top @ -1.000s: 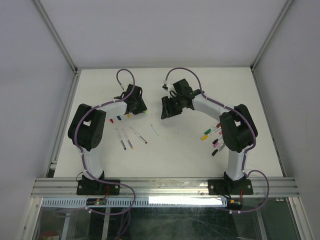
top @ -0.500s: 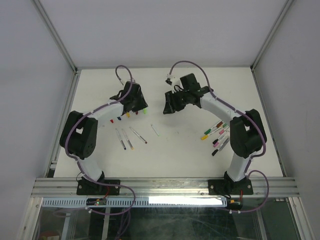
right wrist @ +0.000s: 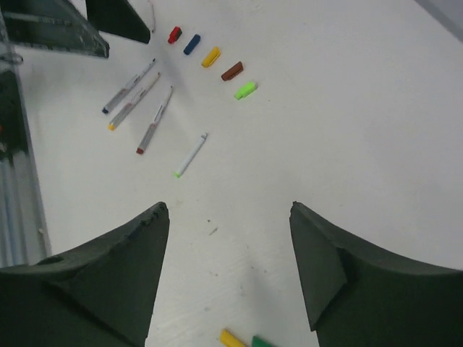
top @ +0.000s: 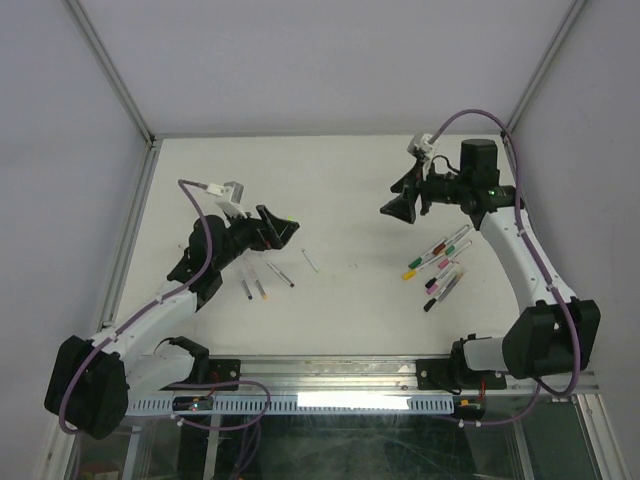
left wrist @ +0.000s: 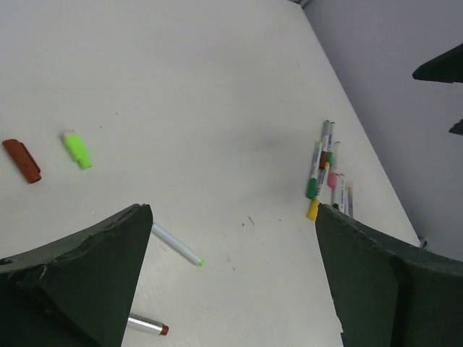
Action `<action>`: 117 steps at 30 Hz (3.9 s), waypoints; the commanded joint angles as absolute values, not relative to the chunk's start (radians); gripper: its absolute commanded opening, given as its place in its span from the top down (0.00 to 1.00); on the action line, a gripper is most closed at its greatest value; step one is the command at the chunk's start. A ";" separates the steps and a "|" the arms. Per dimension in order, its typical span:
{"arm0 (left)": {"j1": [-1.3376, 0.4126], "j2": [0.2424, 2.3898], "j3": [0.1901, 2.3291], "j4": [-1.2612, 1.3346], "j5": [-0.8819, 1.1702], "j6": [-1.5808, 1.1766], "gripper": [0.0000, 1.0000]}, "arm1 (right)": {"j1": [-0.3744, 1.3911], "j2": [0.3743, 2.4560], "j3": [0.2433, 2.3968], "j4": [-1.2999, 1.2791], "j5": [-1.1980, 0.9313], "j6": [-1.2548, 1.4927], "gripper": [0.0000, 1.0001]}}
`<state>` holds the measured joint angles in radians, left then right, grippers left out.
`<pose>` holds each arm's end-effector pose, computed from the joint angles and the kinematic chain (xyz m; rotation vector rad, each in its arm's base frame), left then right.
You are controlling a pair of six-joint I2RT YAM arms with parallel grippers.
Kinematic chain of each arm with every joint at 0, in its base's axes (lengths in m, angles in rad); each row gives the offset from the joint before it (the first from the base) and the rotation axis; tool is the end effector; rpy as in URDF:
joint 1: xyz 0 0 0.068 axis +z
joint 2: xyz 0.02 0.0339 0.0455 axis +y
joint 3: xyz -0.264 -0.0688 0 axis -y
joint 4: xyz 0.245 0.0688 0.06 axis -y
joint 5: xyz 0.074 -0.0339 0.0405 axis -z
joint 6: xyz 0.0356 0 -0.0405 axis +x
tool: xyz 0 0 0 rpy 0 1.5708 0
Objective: Open the pen caps
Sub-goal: Place the pen cap at the center of the board, then pick up the pen from the center of the board.
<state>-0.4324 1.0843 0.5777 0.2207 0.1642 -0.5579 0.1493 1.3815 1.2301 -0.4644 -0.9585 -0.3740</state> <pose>0.2197 -0.1078 0.2497 -0.0024 1.9383 -0.8280 0.2910 0.0732 0.3406 -1.0097 1.7459 0.8927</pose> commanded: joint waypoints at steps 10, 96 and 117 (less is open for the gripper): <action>-0.434 0.758 0.359 0.439 0.323 -0.580 0.01 | 0.155 1.413 1.166 -1.024 -0.576 -1.752 0.24; -0.434 0.634 0.288 0.375 0.244 -0.600 0.01 | 0.378 1.970 1.308 -0.763 -0.359 -1.427 0.82; -0.458 1.070 0.186 1.114 0.325 -0.870 0.04 | 0.377 1.724 1.289 -0.631 -0.759 -0.767 1.00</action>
<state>-0.4385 0.9848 0.1692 0.8715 0.3206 -0.8089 0.3763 1.8313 1.2617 -0.6739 -0.5747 -0.9924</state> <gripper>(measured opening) 0.964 0.030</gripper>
